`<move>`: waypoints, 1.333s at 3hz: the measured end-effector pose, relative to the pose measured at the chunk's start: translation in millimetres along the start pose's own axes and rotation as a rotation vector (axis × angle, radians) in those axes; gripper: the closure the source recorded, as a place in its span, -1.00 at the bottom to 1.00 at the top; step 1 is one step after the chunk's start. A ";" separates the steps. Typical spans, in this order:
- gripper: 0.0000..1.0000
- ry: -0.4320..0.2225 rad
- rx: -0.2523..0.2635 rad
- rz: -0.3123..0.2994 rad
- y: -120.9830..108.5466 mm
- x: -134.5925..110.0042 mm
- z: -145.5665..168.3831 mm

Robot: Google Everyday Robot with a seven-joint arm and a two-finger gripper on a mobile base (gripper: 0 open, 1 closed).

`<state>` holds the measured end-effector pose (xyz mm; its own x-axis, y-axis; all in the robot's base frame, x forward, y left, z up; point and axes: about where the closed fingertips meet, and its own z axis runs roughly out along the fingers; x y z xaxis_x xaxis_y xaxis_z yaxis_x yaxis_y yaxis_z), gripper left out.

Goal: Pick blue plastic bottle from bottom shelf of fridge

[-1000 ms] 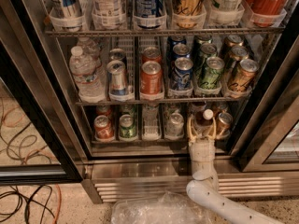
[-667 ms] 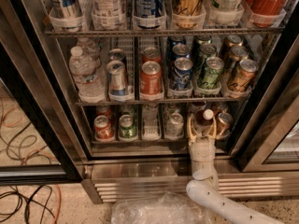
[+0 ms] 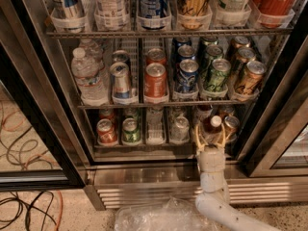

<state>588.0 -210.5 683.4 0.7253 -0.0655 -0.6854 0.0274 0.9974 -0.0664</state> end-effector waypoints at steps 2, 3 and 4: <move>1.00 0.099 -0.089 -0.039 -4.0 -67.7 -33.4; 1.00 0.099 -0.089 -0.039 -4.0 -67.7 -33.4; 1.00 0.073 -0.153 -0.032 7.5 -80.6 -25.6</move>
Offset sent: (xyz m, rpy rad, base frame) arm -0.1163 -0.0025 0.0258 -0.1615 0.1914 0.0551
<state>512.2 -198.4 719.6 0.6734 -0.1043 -0.7318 -0.0597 0.9791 -0.1945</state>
